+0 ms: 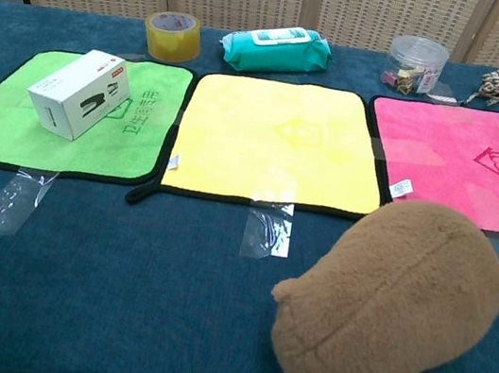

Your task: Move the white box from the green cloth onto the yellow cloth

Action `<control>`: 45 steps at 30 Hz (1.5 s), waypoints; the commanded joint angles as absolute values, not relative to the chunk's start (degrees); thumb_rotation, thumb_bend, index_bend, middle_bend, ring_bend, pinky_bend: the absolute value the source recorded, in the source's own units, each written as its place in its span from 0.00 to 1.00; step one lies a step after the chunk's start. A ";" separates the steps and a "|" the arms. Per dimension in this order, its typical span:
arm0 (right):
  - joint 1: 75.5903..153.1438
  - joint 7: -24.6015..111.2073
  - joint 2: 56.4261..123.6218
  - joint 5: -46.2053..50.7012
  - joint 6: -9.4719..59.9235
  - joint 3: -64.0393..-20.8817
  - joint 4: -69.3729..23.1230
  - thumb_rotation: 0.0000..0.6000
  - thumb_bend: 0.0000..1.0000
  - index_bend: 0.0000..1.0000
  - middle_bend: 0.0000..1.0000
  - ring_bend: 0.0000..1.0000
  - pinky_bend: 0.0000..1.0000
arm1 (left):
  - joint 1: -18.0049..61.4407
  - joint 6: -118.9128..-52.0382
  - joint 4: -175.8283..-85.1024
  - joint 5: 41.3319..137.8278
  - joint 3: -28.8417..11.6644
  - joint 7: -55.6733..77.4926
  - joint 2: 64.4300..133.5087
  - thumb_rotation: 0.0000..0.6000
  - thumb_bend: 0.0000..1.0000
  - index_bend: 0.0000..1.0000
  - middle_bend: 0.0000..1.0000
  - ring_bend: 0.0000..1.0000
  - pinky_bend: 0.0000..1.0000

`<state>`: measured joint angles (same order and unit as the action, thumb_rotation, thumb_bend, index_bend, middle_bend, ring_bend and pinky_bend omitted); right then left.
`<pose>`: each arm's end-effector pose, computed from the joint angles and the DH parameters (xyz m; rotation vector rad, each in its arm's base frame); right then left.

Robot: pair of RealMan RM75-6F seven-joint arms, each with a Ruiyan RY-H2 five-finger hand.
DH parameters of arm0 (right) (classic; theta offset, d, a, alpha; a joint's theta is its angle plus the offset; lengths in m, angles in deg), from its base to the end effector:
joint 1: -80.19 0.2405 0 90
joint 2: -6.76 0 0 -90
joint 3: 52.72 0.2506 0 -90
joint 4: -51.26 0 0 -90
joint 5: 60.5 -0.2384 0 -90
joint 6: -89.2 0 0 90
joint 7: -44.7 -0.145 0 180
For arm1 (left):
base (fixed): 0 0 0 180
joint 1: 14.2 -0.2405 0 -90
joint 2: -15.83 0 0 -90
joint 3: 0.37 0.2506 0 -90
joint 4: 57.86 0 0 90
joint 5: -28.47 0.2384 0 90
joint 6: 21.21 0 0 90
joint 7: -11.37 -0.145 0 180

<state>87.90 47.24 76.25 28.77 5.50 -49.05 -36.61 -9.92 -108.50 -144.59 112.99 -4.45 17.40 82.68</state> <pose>-0.3064 -0.2030 0.1034 1.4736 -0.8330 0.9448 -0.3347 0.1867 0.1355 -1.2965 -0.9133 -0.9692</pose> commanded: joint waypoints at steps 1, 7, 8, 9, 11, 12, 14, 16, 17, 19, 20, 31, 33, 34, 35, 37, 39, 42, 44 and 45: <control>87.82 47.40 76.42 28.65 5.54 -49.21 -36.39 1.00 0.00 0.00 0.00 0.00 0.00 | -9.78 -108.50 -144.61 113.26 -4.48 17.41 82.62 1.00 0.00 0.00 0.00 0.00 0.00; 87.54 46.59 76.19 28.91 5.28 -49.68 -36.41 1.00 0.00 0.00 0.00 0.00 0.00 | -9.06 -107.25 -144.61 114.00 -3.97 16.74 83.06 1.00 0.00 0.00 0.00 0.00 0.00; 87.50 46.33 76.04 28.97 5.11 -49.66 -36.56 1.00 0.00 0.00 0.00 0.00 0.00 | -8.88 -106.89 -144.48 114.01 -3.91 16.91 83.16 1.00 0.00 0.00 0.00 0.00 0.00; 87.47 46.15 75.88 29.04 4.98 -49.64 -36.68 1.00 0.00 0.00 0.00 0.00 0.00 | -8.64 -106.46 -144.31 114.14 -3.83 17.32 83.26 1.00 0.00 0.00 0.00 0.00 0.00; 87.44 45.71 75.56 29.00 4.86 -49.58 -36.95 1.00 0.00 0.00 0.00 0.00 0.00 | -7.99 -105.36 -143.94 114.47 -3.71 19.29 83.47 1.00 0.00 0.00 0.00 0.00 0.00; 87.41 45.38 75.36 28.89 4.81 -49.50 -37.07 1.00 0.00 0.00 0.00 0.00 0.00 | -7.44 -104.55 -143.54 114.78 -3.69 21.37 83.71 0.99 0.00 0.00 0.00 0.00 0.00; 87.33 44.77 75.04 28.49 4.79 -49.34 -37.16 1.00 0.00 0.00 0.00 0.00 0.00 | -6.28 -103.02 -142.27 115.07 -3.94 26.65 84.62 0.94 0.00 0.00 0.00 0.00 0.00; 87.27 44.09 74.74 28.13 4.71 -49.13 -37.24 1.00 0.00 0.00 0.00 0.00 0.00 | -5.23 -101.94 -140.84 115.94 -3.89 33.23 85.95 0.82 0.00 0.00 0.00 0.00 0.00; 87.24 43.81 74.61 28.06 4.65 -49.07 -37.24 1.00 0.00 0.00 0.00 0.00 0.00 | -4.81 -101.65 -140.42 116.41 -3.88 36.82 86.63 0.70 0.00 0.00 0.00 0.00 0.00; 87.21 43.29 74.37 27.93 4.58 -48.97 -37.24 1.00 0.00 0.00 0.00 0.00 0.00 | -4.12 -101.30 -139.50 117.34 -3.73 44.15 87.87 0.44 0.00 0.00 0.00 0.00 0.00; 87.18 42.87 74.23 27.82 4.52 -48.88 -37.27 1.00 0.00 0.00 0.00 0.00 0.00 | -3.56 -101.35 -139.17 118.08 -3.77 50.16 89.09 0.29 0.00 0.00 0.00 0.00 0.00; 87.01 40.04 72.99 27.09 4.59 -48.56 -37.44 1.00 0.00 0.00 0.00 0.00 0.00 | 0.19 -99.60 -131.11 115.70 -6.51 71.76 98.86 0.00 0.00 0.00 0.00 0.00 0.00; 87.00 39.79 72.89 26.96 4.69 -48.55 -37.41 1.00 0.00 0.00 0.00 0.00 0.00 | 0.80 -98.08 -129.85 114.56 -6.89 72.89 99.72 0.00 0.00 0.00 0.00 0.00 0.00; 87.00 39.64 72.84 26.87 4.75 -48.53 -37.40 1.00 0.00 0.00 0.00 0.00 0.00 | 1.24 -96.97 -129.01 113.96 -7.04 73.28 100.13 0.00 0.00 0.00 0.00 0.00 0.00; 87.00 39.48 72.79 26.77 4.81 -48.49 -37.36 1.00 0.00 0.00 0.00 0.00 0.00 | 1.78 -95.86 -128.06 113.39 -7.26 73.32 100.61 0.00 0.00 0.00 0.00 0.00 0.00; 87.05 39.23 72.73 26.52 4.97 -48.38 -37.23 1.00 0.00 0.00 0.00 0.00 0.00 | 2.95 -93.84 -126.45 112.52 -7.73 73.23 101.56 0.00 0.00 0.00 0.00 0.00 0.00; 87.14 38.87 72.71 26.13 5.31 -48.26 -37.09 1.00 0.00 0.00 0.00 0.00 0.00 | 4.54 -91.62 -125.35 111.79 -8.50 73.98 102.39 0.00 0.00 0.00 0.00 0.00 0.00; 87.29 38.50 72.70 25.67 5.86 -48.16 -36.86 1.00 0.00 0.00 0.00 0.00 0.00 | 6.21 -89.00 -123.92 110.54 -9.33 73.41 103.26 0.00 0.00 0.00 0.00 0.00 0.00; 87.36 38.16 72.63 25.27 6.22 -48.06 -36.73 1.00 0.00 0.00 0.00 0.00 0.00 | 7.20 -86.83 -123.07 109.20 -10.04 74.33 103.84 0.00 0.00 0.00 0.00 0.00 0.00; 87.38 38.00 72.61 25.14 6.33 -48.02 -36.67 1.00 0.00 0.00 0.00 0.00 0.00 | 7.59 -86.07 -122.48 108.77 -10.27 74.63 104.19 0.00 0.00 0.00 0.00 0.00 0.00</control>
<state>87.36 38.02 72.62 25.17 6.31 -48.05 -36.70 6.64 -87.38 -123.49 109.81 -9.57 74.01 103.44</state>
